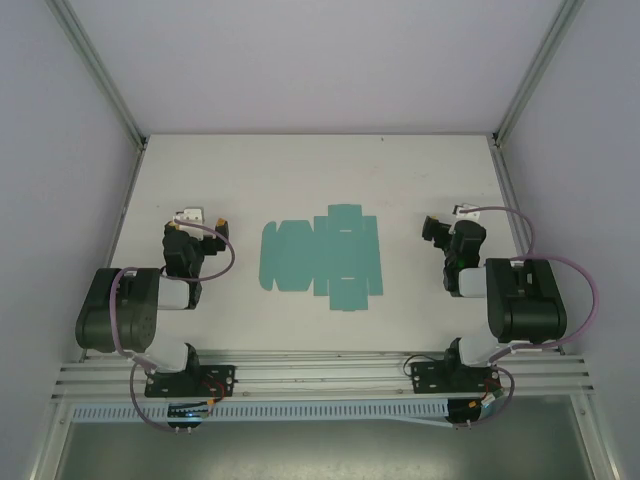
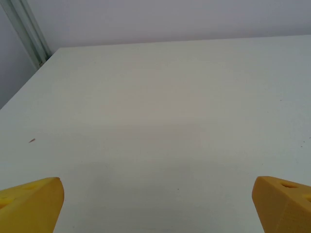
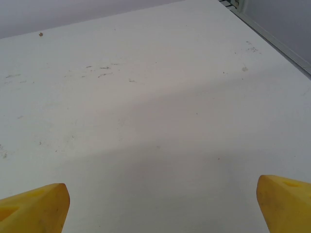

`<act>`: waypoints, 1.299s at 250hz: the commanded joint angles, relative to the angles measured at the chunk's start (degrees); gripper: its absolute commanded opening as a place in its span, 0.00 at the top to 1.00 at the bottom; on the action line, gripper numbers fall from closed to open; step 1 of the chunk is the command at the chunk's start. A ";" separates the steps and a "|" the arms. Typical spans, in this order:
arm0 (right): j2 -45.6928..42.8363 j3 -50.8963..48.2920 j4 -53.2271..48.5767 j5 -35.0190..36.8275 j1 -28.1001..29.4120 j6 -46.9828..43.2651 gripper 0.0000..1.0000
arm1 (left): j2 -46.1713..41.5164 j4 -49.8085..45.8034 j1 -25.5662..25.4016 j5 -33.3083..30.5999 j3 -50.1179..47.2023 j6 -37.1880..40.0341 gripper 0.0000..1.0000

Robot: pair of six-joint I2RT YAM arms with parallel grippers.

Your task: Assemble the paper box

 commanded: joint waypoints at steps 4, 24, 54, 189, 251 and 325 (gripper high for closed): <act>0.50 1.07 1.99 -0.17 -0.28 0.68 0.01 | -0.69 2.46 0.30 0.16 0.48 -0.57 0.01; 0.48 1.11 1.93 -0.15 -0.28 0.65 0.01 | -0.68 2.36 0.24 0.13 0.47 -0.53 0.01; 0.50 1.07 1.82 -0.10 -0.38 0.81 0.01 | -0.60 2.23 0.24 0.18 0.61 -0.59 0.01; 0.46 1.06 1.92 -1.91 -0.74 0.99 0.01 | -0.66 1.66 0.39 0.81 0.87 -0.67 0.01; -0.08 1.88 0.16 -3.69 -0.96 0.59 0.01 | -1.04 2.34 0.39 0.25 0.70 -0.65 0.01; -17.14 14.85 -36.19 -5.15 1.21 5.92 0.01 | -17.94 -34.53 0.32 7.53 13.85 -12.88 0.01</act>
